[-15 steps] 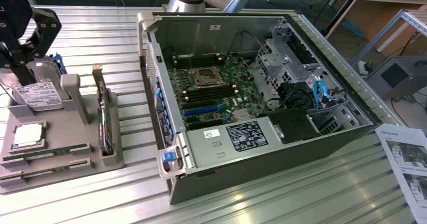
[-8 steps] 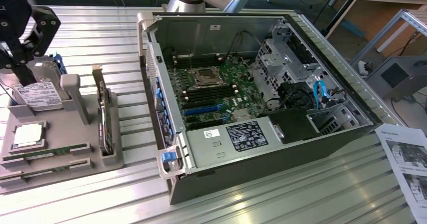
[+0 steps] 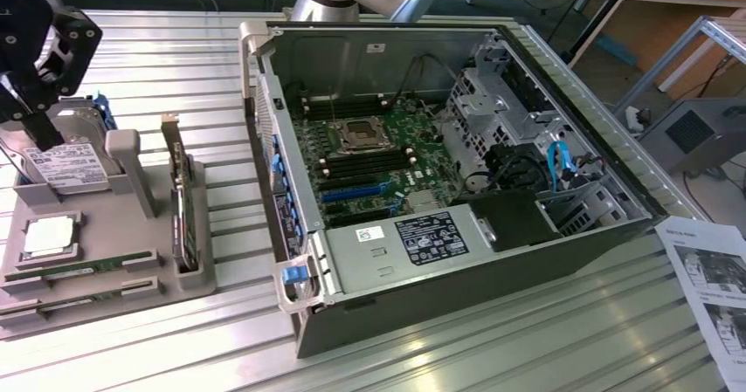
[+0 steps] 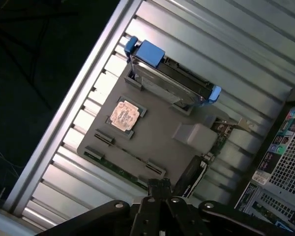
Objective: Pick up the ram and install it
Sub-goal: 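Pick up the ram and move it above insertion slot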
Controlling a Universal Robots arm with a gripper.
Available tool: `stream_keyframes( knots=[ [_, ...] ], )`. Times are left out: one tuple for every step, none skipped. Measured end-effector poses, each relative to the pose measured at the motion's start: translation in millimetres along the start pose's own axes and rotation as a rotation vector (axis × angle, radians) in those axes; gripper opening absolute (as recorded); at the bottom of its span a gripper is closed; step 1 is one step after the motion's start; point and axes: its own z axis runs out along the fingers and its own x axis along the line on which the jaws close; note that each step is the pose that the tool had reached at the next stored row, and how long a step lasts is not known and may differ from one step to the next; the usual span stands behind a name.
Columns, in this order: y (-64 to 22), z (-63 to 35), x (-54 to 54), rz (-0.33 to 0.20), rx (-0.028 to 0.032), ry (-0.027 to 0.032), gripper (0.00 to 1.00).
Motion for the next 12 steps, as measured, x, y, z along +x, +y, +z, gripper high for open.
stream_keyframes(
  knots=[
    [0.0,0.0,0.0,-0.016,-0.0004,0.0002,0.11],
    [0.0,0.1,0.0,-0.042,-0.0011,0.0006,0.11],
    [0.0,0.1,0.0,-0.068,-0.0018,0.0010,0.11],
    [0.0,0.2,0.0,-0.093,-0.0025,0.0014,0.11],
    [0.0,0.2,0.0,-0.108,-0.0029,0.0017,0.11],
    [0.0,0.2,0.0,-0.124,-0.0033,0.0019,0.11],
    [0.0,0.3,0.0,-0.140,-0.0037,0.0021,0.11],
    [0.0,0.3,0.0,-0.157,-0.0042,0.0023,0.11],
    [0.0,0.3,0.0,-0.176,-0.0047,0.0026,0.11],
    [0.0,0.4,0.0,-0.191,-0.0051,0.0028,0.11],
    [0.0,0.4,0.0,-0.206,-0.0055,0.0029,0.11],
    [0.0,0.5,0.0,-0.224,-0.0059,0.0032,0.11]
  ],
)
